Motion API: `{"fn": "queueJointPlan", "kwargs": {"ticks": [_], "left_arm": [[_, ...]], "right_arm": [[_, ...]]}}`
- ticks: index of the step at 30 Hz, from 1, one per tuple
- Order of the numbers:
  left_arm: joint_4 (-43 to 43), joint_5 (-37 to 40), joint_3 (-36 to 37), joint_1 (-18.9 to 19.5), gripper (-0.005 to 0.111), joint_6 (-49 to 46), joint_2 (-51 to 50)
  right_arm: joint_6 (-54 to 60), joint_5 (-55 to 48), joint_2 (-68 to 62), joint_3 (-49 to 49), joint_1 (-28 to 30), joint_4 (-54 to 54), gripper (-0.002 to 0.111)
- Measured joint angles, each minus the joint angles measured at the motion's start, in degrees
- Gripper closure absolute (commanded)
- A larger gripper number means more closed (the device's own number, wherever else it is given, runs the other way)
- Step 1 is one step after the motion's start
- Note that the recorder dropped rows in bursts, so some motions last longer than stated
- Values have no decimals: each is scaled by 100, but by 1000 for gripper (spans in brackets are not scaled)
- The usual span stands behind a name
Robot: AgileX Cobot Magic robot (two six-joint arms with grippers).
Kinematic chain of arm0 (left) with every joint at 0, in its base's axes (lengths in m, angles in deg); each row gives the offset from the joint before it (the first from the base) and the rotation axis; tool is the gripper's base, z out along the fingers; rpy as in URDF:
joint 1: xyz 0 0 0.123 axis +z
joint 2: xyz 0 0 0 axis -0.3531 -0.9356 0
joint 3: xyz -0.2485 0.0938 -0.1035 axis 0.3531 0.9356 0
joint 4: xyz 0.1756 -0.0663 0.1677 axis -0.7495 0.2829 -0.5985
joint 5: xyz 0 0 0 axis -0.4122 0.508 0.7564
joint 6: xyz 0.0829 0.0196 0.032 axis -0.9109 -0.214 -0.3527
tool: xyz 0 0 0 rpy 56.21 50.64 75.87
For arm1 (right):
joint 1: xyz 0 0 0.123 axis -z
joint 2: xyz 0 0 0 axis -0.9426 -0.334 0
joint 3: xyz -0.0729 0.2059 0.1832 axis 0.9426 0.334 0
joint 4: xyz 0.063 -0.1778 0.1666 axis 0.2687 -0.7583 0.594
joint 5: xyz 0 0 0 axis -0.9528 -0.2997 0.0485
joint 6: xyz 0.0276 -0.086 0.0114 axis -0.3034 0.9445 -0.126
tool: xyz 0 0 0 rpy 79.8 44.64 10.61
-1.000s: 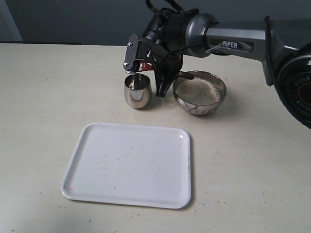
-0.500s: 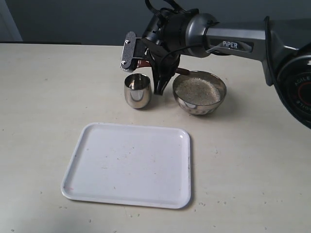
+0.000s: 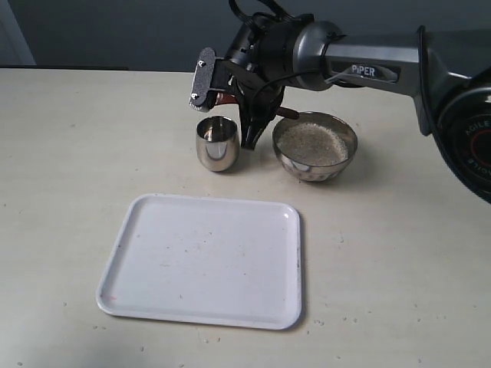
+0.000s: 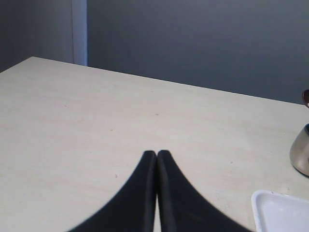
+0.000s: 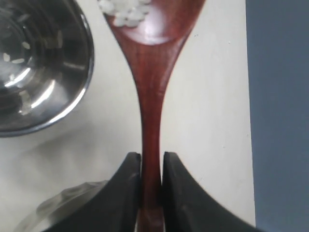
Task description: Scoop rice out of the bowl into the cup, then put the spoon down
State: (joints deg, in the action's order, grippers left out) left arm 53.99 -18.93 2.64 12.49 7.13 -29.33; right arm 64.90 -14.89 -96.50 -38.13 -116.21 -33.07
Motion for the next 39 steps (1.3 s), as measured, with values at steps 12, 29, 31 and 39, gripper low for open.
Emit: {"fn": "queueJointPlan", "kwargs": {"ticks": [12, 29, 31, 39], "left_arm": [[0, 0, 0, 0, 106, 0, 0], [0, 0, 0, 0, 106, 0, 0], [0, 0, 0, 0, 106, 0, 0], [0, 0, 0, 0, 106, 0, 0]], "right_arm": [[-167, -309, 0, 0, 0, 0, 109], [-270, -119, 0, 382, -3, -347, 109], [-340, -104, 0, 393, -3, -400, 109], [-397, -80, 0, 397, -3, -455, 109]]}}
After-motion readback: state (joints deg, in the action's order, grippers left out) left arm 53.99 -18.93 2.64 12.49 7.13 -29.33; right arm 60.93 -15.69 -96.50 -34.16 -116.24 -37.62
